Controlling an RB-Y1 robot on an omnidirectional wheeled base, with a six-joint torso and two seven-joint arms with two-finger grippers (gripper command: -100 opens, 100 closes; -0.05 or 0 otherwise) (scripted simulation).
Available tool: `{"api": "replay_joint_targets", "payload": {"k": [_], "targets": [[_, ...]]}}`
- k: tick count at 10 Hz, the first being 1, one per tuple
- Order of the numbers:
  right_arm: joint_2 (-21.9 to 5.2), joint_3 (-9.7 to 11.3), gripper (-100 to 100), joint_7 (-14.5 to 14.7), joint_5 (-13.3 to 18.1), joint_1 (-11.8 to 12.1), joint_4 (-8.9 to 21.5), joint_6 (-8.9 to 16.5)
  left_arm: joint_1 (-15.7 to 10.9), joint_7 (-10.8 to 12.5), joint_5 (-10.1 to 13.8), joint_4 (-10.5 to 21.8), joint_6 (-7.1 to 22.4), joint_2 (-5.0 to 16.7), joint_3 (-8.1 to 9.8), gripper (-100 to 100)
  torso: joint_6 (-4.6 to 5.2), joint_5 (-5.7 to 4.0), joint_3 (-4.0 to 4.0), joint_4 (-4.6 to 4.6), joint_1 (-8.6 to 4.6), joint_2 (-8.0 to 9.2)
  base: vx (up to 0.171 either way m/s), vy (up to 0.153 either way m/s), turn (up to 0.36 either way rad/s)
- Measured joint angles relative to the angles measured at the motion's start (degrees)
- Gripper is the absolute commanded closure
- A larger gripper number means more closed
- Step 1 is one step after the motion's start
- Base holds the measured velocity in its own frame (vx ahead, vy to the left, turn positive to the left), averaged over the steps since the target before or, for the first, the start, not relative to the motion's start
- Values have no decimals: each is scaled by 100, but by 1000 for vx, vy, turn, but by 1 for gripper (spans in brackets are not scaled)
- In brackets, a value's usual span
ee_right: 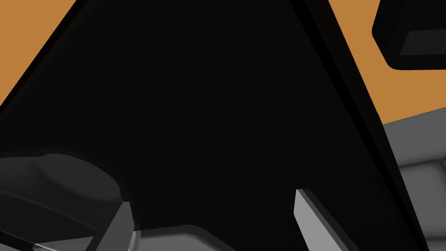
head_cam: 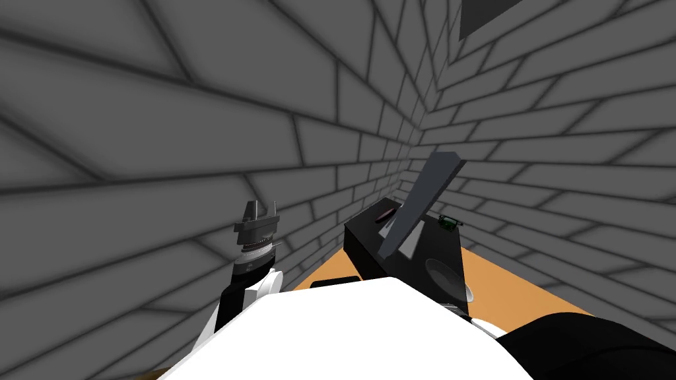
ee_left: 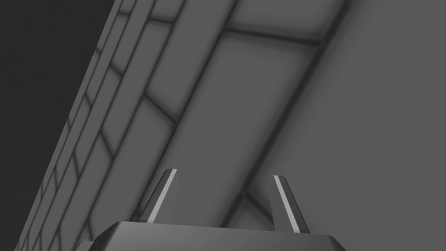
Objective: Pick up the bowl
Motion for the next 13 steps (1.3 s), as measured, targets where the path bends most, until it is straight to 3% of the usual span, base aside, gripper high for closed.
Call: {"api": "replay_joint_targets", "payload": {"k": [2, 4, 6, 8, 9, 10, 13], "targets": [[11, -21, -100, 57, 121, 12, 235, 102, -1, 0, 0, 0, 0, 0, 0, 0, 3, 0, 12, 4, 3, 22, 24, -47, 121], [53, -231, -100, 156, 345, 37, 653, -36, -1, 0, 0, 0, 0, 0, 0, 0, 1, 1, 13, 5, 4, 22, 46, -63, 214], [-100, -13, -100, 135, 265, -45, 754, 94, 0, 0, 0, 0, 0, 0, 0, 0, 4, -1, 11, 4, 0, 20, 42, -70, 142], [-65, 49, -100, 155, 318, -145, 1035, 76, 0, 0, 0, 0, 0, 0, 0, 0, 4, -3, 7, 3, -5, 13, 49, -63, 110], [-58, 46, 0, 162, 327, -151, 1054, 66, 0, 0, 0, 0, 0, 0, 0, 0, 8, -1, 11, 3, 9, 21, 6, -8, -4], [-60, 46, -100, 162, 325, -151, 1052, 67, 0, 0, 0, 0, 0, -1, 0, 0, 8, 2, 17, 6, 22, 31, -8, -46, 60], [298, 41, -100, 293, 341, -350, 1308, 187, -1, 0, 0, 0, 0, 0, 0, 0, 6, -1, 28, 10, 12, 50, -31, -41, 102]]}}
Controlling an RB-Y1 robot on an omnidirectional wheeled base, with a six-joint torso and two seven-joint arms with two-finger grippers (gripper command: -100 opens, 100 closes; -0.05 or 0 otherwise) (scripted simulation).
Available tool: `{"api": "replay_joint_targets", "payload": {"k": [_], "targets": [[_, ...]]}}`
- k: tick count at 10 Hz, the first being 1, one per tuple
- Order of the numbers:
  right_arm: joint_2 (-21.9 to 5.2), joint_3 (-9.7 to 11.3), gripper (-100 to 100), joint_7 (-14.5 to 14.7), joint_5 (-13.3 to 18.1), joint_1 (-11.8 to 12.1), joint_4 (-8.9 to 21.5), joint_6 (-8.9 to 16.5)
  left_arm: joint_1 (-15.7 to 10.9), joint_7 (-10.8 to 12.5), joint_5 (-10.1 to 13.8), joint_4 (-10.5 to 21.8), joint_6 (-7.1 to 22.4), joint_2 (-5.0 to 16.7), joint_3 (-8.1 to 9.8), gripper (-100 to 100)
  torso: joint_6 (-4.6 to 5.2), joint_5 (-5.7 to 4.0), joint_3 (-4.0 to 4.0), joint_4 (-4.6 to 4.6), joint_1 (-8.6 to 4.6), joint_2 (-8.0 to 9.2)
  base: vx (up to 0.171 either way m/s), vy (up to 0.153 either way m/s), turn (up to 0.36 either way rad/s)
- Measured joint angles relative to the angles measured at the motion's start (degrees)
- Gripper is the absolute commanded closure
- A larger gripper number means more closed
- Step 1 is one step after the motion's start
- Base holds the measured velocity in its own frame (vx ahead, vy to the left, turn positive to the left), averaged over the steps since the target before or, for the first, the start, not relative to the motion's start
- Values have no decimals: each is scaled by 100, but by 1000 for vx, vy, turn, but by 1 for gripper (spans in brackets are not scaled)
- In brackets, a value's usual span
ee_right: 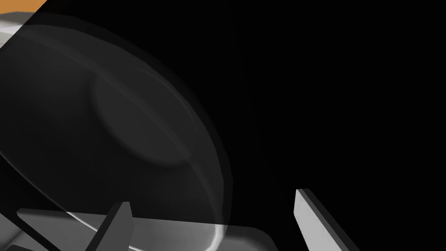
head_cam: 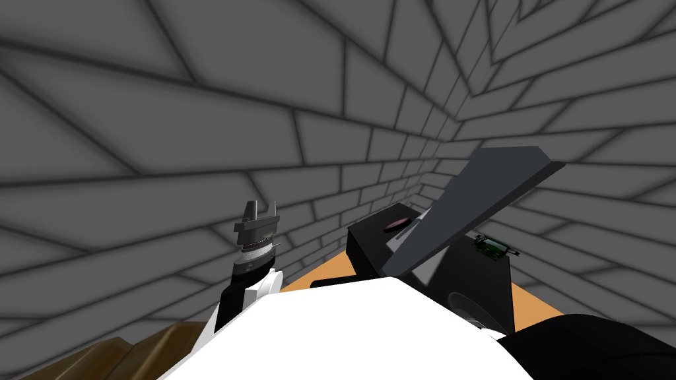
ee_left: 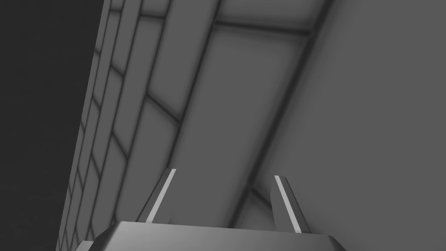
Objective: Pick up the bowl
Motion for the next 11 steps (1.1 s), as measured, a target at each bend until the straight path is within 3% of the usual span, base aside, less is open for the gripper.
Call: {"api": "replay_joint_targets", "payload": {"k": [1, 5, 6, 7, 10, 11], "targets": [[10, 7, 100, 8, -5, -5, -1, 24, 1, 0, 0, 0, 0, 0, 0, 0, 3, 3, -3, -1, 10, -6, 0, 0, 0], [15, 6, 100, 2, -8, -5, -4, 15, 1, 0, 0, 0, 0, 0, 0, 0, 1, 9, -9, -5, 17, -14, 0, 0, 0], [16, 6, 0, 2, -8, -5, -5, 14, 1, 0, 0, 0, 0, 0, 0, 0, 1, 10, -9, -4, 19, -14, 0, 0, 0], [16, 7, 100, 2, -8, -5, -5, 14, 1, 0, 0, 0, 0, 0, 0, 0, 1, 11, -9, -4, 20, -14, 31, 32, -114], [-225, -32, 100, -78, 24, 125, -128, -111, 1, 0, 0, 0, 0, -1, 0, 0, 6, 23, -11, -5, 40, -19, 22, 31, -79], [-233, -37, 0, -84, 27, 132, -126, -126, 1, 0, 0, 0, 0, 0, 0, 0, 2, 20, -9, -4, 36, -16, 0, 0, 0]]}}
